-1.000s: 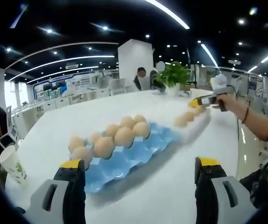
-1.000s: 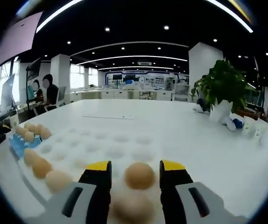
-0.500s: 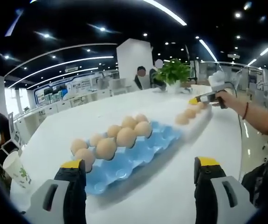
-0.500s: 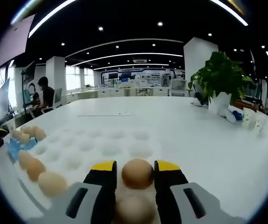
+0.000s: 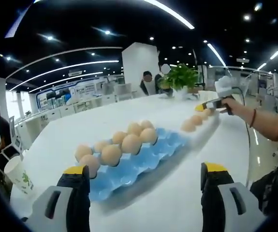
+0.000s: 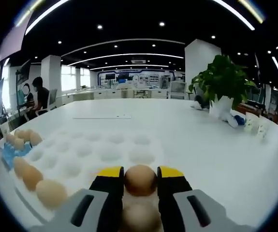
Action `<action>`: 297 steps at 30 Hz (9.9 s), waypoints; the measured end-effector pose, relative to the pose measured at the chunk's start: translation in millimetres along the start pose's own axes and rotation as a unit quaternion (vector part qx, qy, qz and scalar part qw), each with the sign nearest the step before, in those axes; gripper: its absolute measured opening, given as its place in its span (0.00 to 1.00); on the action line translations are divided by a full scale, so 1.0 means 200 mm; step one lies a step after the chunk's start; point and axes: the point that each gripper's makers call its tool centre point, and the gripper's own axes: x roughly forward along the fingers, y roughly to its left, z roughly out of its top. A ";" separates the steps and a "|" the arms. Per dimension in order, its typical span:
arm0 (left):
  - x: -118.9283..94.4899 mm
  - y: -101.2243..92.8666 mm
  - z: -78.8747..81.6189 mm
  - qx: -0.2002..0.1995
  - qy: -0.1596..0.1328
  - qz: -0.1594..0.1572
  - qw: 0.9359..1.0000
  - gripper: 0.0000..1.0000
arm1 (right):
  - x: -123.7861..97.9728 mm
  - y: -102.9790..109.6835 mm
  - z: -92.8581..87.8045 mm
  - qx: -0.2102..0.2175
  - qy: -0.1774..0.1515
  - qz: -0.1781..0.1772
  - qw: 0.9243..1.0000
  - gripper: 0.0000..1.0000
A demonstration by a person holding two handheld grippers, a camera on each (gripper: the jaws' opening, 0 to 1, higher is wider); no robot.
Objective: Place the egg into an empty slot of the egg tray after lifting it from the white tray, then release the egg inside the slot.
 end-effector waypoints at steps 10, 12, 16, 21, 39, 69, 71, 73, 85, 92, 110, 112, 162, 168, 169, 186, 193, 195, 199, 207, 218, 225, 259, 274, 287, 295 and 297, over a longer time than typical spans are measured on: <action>0.00 0.01 -0.01 0.005 0.006 0.005 1.000 0.97 | -0.05 0.02 0.11 -0.013 -0.034 0.000 0.999 0.27; 0.00 0.00 -0.01 0.006 0.007 0.003 1.000 0.97 | -0.06 0.04 0.13 -0.013 -0.039 0.004 0.999 0.28; 0.00 0.00 -0.02 0.008 0.009 0.003 1.000 0.97 | -0.09 0.09 0.16 -0.010 -0.047 0.023 0.999 0.28; 0.00 -0.01 -0.03 0.011 0.013 0.002 1.000 0.97 | -0.12 0.18 0.20 -0.008 -0.054 0.046 0.997 0.28; 0.00 -0.01 -0.05 0.018 0.024 0.000 1.000 0.97 | -0.19 0.53 0.28 -0.010 -0.070 0.119 0.990 0.28; -0.04 0.02 -0.08 0.011 0.048 0.005 0.999 0.96 | -0.10 1.21 0.20 -0.023 -0.045 0.254 0.966 0.28; -0.04 0.03 -0.09 0.009 0.049 0.007 0.999 0.96 | -0.08 1.24 0.19 -0.024 -0.043 0.259 0.965 0.28; -0.05 0.03 -0.10 0.010 0.051 0.007 0.999 0.96 | -0.07 1.26 0.18 -0.028 -0.040 0.261 0.964 0.28; -0.05 0.05 -0.12 0.009 0.057 0.013 0.998 0.96 | -0.03 1.34 0.17 -0.047 -0.039 0.273 0.960 0.28; -0.04 0.04 -0.12 0.008 0.056 0.011 0.998 0.96 | -0.02 1.38 0.16 -0.062 -0.040 0.273 0.959 0.28; -0.05 0.05 -0.11 0.003 0.052 0.012 0.999 0.95 | -0.03 1.40 0.13 -0.081 -0.033 0.270 0.959 0.28; -0.05 0.05 -0.10 0.002 0.050 0.012 0.999 0.95 | -0.03 1.39 0.13 -0.075 -0.029 0.272 0.959 0.28; -0.07 0.04 -0.08 0.014 0.044 0.011 0.999 0.98 | 0.04 1.37 0.00 -0.084 0.153 0.254 0.951 0.27; -0.08 0.02 -0.07 0.015 0.044 0.011 0.999 0.98 | 0.04 1.37 0.01 -0.095 0.144 0.257 0.951 0.27; -0.08 0.02 -0.07 0.016 0.043 0.011 0.999 0.98 | 0.03 1.37 0.02 -0.094 0.139 0.258 0.952 0.27; -0.08 0.00 -0.09 0.021 0.050 0.013 0.998 1.00 | -0.09 1.27 0.13 -0.072 0.048 0.255 0.963 0.43; -0.07 0.02 -0.08 0.014 0.045 0.017 0.999 1.00 | -0.13 1.21 0.11 -0.056 0.035 0.248 0.967 0.45; -0.07 0.03 -0.08 0.008 0.045 0.023 0.999 1.00 | -0.14 1.21 0.10 -0.053 0.033 0.249 0.967 0.45; -0.07 0.05 -0.07 0.000 0.039 0.031 0.999 1.00 | -0.15 1.20 0.08 -0.051 0.032 0.246 0.967 0.45; -0.07 0.06 -0.05 0.008 0.034 0.031 0.999 1.00 | -0.19 1.17 0.07 -0.026 0.018 0.240 0.970 0.45; -0.08 0.08 -0.05 0.004 0.030 0.038 0.999 1.00 | -0.20 1.15 0.02 -0.036 -0.011 0.198 0.979 0.43; -0.07 0.09 -0.06 0.001 0.033 0.038 0.999 1.00 | -0.19 1.14 0.02 -0.025 -0.034 0.176 0.984 0.39; -0.12 0.09 -0.01 0.002 0.019 0.058 0.998 1.00 | -0.19 1.04 -0.04 0.031 -0.052 0.050 0.997 0.27; -0.13 0.07 0.03 0.012 0.034 0.067 0.997 1.00 | -0.28 1.04 0.07 0.052 -0.083 0.096 0.991 0.27; -0.13 0.06 0.04 0.012 0.038 0.055 0.998 1.00 | -0.28 1.27 0.13 0.048 -0.091 0.167 0.981 0.27; -0.12 0.08 0.02 0.027 0.052 0.050 0.997 1.00 | -0.30 1.53 0.17 0.023 -0.099 0.228 0.968 0.27; -0.12 0.08 0.01 0.028 0.054 0.047 0.997 1.00 | -0.30 1.58 0.18 0.018 -0.098 0.241 0.965 0.27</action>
